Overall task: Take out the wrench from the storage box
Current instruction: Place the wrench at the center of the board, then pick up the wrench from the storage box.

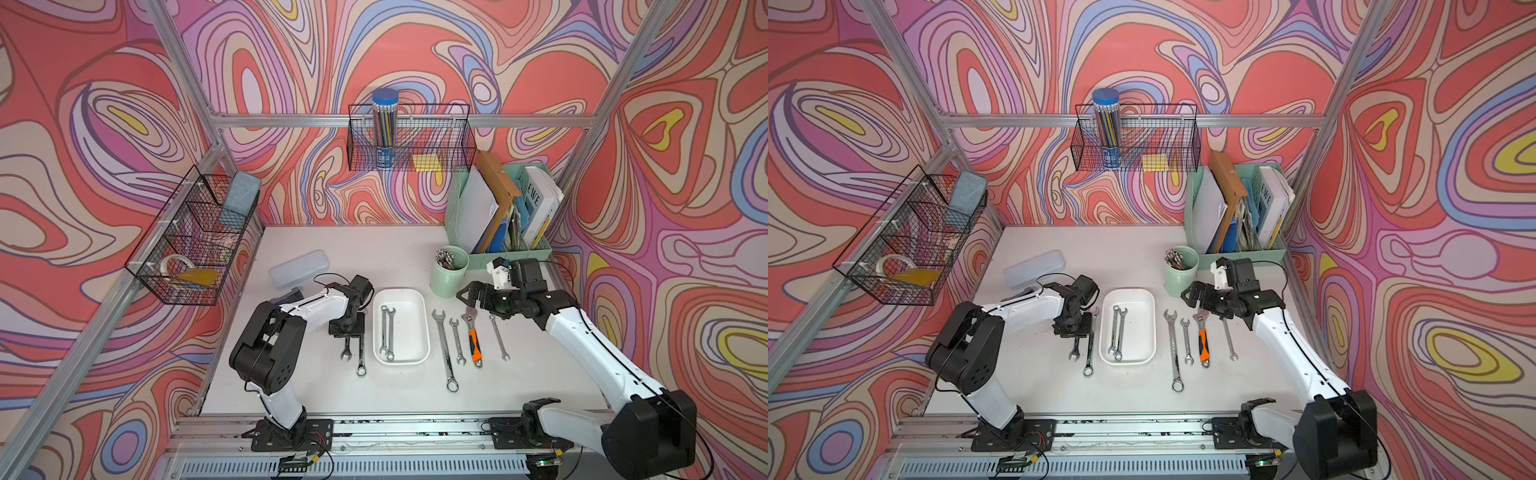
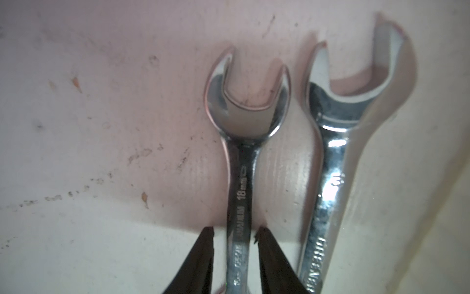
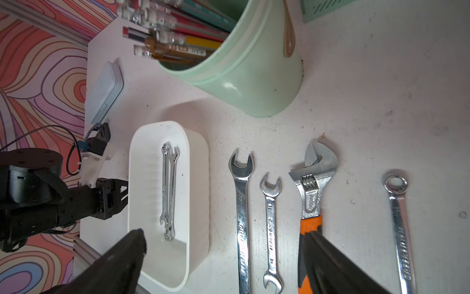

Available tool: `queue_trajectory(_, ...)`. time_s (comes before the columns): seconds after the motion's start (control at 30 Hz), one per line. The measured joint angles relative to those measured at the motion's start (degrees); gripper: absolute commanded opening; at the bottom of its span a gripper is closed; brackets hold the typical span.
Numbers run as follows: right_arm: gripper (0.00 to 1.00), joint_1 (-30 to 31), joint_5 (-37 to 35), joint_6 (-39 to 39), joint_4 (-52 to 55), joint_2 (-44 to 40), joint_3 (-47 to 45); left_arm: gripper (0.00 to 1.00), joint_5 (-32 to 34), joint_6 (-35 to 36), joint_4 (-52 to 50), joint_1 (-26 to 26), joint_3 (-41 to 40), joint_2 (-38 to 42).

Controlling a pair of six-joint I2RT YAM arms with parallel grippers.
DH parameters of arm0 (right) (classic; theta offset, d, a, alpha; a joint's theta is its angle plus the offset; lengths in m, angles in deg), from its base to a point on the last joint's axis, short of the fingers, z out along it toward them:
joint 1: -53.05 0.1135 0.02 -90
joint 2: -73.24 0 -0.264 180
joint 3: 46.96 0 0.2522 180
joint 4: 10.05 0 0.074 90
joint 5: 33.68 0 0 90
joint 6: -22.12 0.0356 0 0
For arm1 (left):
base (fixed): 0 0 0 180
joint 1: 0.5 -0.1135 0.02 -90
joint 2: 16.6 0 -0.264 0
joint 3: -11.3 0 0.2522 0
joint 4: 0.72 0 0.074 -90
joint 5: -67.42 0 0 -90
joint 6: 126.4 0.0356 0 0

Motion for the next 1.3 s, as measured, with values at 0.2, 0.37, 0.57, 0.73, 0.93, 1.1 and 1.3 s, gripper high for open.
queue_trajectory(0.2, 0.98, 0.00, -0.13, 0.00, 0.31, -0.28, 0.00, 0.39, -0.02, -1.62, -5.01, 2.49, 5.09, 6.12)
queue_trajectory(0.37, 0.98, 0.00, -0.17, 0.00, 0.31, -0.31, 0.00, 0.39, 0.74, -4.63, -6.58, 10.47, 14.36, 9.46)
queue_trajectory(0.57, 0.98, 0.00, 0.26, -0.04, 0.17, -0.87, 0.00, 0.39, 0.76, -7.02, -6.49, 17.33, 19.71, 3.58)
queue_trajectory(0.73, 0.98, 0.00, 1.84, -0.04, -1.07, -2.12, -0.35, 0.39, -0.17, -7.67, -5.20, 18.32, 20.15, -4.50)
queue_trajectory(0.93, 0.98, 0.00, 4.22, 0.13, -2.40, -2.49, -1.64, 0.38, -1.75, -7.61, -3.13, 17.97, 20.20, -11.58)
queue_trajectory(1.1, 0.98, 0.00, 5.46, 0.55, -3.23, -2.49, -2.56, 0.37, -2.80, -7.04, -1.97, 17.05, 20.20, -14.29)
queue_trajectory(1.3, 0.98, 0.00, 6.05, 0.61, -3.76, -2.47, -2.71, 0.37, -3.41, -6.47, -0.70, 16.06, 20.17, -15.06)
